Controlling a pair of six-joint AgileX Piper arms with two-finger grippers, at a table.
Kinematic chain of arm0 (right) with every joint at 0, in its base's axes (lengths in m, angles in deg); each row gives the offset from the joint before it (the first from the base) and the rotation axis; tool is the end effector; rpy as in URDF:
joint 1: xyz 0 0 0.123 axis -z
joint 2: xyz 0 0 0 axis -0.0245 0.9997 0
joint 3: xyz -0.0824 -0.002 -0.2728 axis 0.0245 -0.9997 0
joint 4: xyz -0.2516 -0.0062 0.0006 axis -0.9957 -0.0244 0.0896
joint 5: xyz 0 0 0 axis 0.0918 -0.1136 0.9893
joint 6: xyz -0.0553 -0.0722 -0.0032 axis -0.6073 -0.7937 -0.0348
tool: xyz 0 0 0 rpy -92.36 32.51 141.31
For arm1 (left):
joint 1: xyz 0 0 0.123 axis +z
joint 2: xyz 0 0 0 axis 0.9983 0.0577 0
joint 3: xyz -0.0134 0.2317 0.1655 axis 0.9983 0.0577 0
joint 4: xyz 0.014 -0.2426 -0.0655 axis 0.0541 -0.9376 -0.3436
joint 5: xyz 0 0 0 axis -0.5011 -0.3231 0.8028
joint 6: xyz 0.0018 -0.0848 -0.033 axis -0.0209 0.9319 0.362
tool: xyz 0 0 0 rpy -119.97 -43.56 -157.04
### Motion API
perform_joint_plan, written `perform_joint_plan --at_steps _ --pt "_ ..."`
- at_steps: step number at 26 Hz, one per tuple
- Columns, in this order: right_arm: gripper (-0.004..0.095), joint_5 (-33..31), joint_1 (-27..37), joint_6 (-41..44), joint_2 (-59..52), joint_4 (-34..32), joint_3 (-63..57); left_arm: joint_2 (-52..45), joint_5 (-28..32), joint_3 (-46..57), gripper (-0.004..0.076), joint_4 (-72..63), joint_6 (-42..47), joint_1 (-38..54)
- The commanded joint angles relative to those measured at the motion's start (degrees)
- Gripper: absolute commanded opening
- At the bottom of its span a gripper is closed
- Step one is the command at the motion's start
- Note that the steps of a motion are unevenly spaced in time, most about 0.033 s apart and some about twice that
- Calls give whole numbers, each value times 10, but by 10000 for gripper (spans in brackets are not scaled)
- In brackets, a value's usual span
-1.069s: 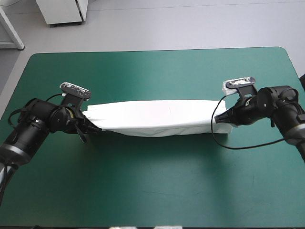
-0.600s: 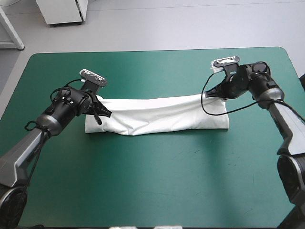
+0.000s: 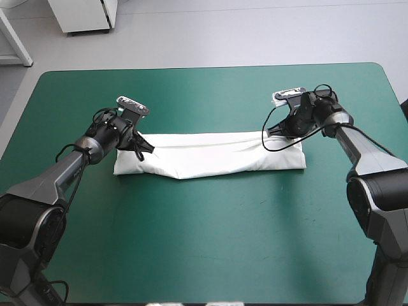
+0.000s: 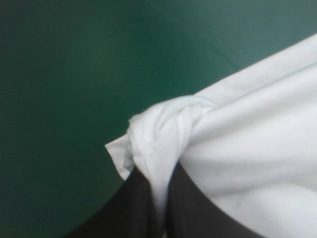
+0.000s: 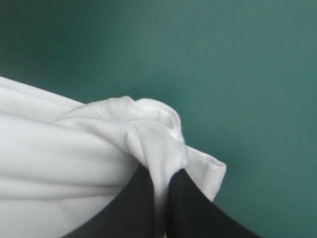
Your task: Fold the cloth
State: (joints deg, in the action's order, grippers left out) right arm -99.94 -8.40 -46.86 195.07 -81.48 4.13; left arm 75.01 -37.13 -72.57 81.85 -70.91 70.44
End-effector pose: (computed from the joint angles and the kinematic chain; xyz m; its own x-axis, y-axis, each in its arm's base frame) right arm 0.4300 0.0766 0.2346 -0.8698 -0.2374 -0.4326 -0.2562 0.9665 -0.0153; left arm 0.3754 -0.0859 0.2382 -0.7838 0.4204 -0.4570 0.3048 0.9017 0.3068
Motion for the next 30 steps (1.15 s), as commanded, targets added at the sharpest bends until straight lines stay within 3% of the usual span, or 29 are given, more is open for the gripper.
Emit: perform_joint_plan --at_steps 1,4,7,10,15,18,22,27,30 --pt "26 -32 2 -20 -33 -2 44 -35 -39 -40 0 8 5 2" --pt "159 -67 2 -20 -37 1 73 -36 -80 -69 71 1 -11 2" --pt "359 -73 2 -25 -61 4 82 -47 -113 -101 202 1 -24 2" --pt "478 -86 2 -27 -82 -9 82 -53 -133 -118 288 2 -34 2" --pt "504 -121 2 -15 -163 -57 82 -94 -233 -140 322 -38 -33 2" --pt "504 -132 2 -4 -211 -76 74 -131 -236 -140 322 -103 -46 -2" --pt "497 -137 2 30 -285 -138 29 -177 -209 -140 274 -203 -114 -28" --pt "491 -141 2 76 -376 -220 -59 -194 -178 -140 -6 -285 -173 -74" --pt "490 -147 2 92 -411 -239 -103 -183 -150 -140 -4 -336 -200 -89"
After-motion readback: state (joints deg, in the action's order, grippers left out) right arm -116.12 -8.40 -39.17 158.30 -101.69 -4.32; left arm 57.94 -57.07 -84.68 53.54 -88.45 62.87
